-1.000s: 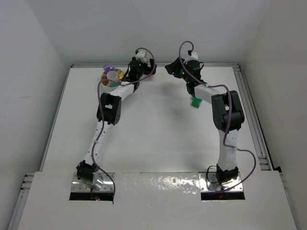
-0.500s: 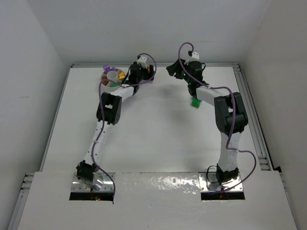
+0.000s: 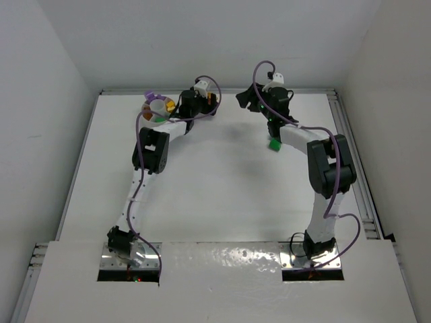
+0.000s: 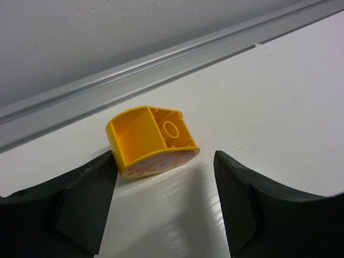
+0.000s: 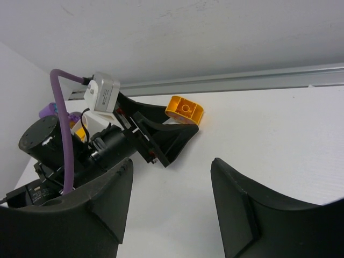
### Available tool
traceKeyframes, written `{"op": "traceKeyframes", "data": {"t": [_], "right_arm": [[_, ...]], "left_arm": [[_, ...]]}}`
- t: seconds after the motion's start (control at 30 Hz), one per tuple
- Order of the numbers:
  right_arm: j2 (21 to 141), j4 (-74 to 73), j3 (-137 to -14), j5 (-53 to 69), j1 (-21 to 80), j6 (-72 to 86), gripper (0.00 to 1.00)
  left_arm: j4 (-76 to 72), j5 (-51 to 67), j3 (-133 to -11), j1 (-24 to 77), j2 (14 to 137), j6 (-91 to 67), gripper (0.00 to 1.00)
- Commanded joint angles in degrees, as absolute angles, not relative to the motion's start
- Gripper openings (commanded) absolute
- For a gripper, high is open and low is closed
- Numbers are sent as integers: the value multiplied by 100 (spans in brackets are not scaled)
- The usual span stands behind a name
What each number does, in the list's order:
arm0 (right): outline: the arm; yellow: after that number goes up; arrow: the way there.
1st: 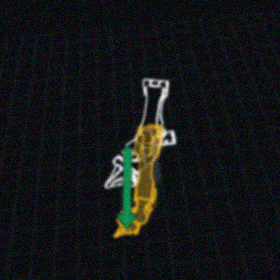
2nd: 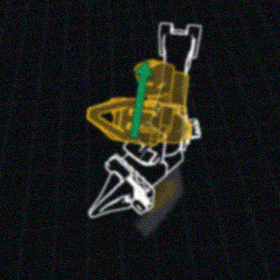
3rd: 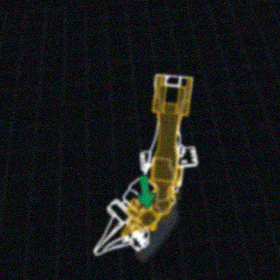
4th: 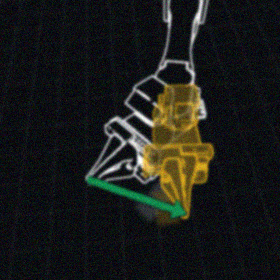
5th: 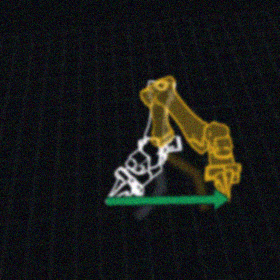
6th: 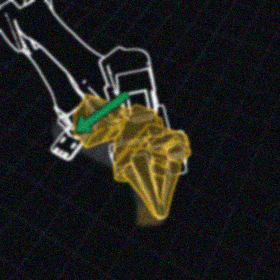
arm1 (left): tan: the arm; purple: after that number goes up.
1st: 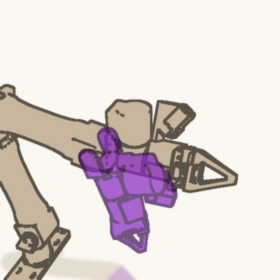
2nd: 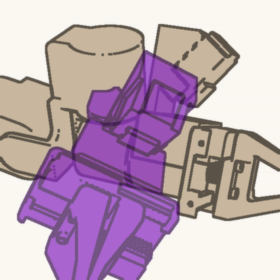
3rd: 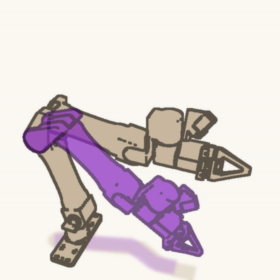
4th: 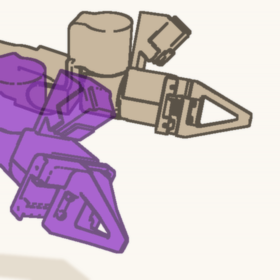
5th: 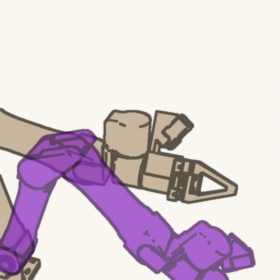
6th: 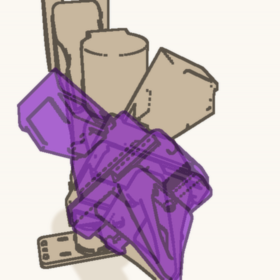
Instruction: Sort the legos into containers by color
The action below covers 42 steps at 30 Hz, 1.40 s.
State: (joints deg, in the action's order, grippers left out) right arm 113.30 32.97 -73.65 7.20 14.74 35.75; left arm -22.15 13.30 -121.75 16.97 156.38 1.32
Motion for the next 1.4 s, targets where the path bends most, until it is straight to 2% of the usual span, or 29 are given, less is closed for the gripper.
{"op": "traceKeyframes", "data": {"t": [0.0,0.23,0.3,0.37,0.47,0.57,0.97,1.1,1.3,1.33,1.37], "right_arm": [[10987,3630,-7216,659,1468,3463,59],[10820,3639,-7040,642,1468,3384,60],[10802,3656,-7005,650,1468,3358,60],[10775,3648,-6996,668,1468,3331,60],[10767,3639,-6987,685,1468,3296,61],[10775,3621,-6996,703,1468,3270,61],[10740,3419,-7075,712,1468,3006,62],[10810,3419,-7137,712,1468,3041,63],[10872,3375,-7233,747,1468,3076,63],[10872,3375,-7242,747,1468,3076,63],[10872,3375,-7242,747,1468,3076,63]], "left_arm": [[-2645,1547,-12146,1775,15117,290,68],[-2681,1802,-12059,1793,15021,501,63],[-2672,1793,-12050,1810,15038,510,69],[-2707,1741,-12067,1810,15064,484,80],[-2733,1408,-12207,1811,15178,308,87],[-2550,1292,-12602,1811,15450,176,89],[-2154,1029,-13605,1854,16084,176,90],[-1532,747,-13974,1968,16198,588,92],[-1204,273,-13869,2127,16084,1108,94],[-1195,220,-13913,2127,16101,1099,93],[-1195,159,-13991,2127,16136,1090,88]]}}
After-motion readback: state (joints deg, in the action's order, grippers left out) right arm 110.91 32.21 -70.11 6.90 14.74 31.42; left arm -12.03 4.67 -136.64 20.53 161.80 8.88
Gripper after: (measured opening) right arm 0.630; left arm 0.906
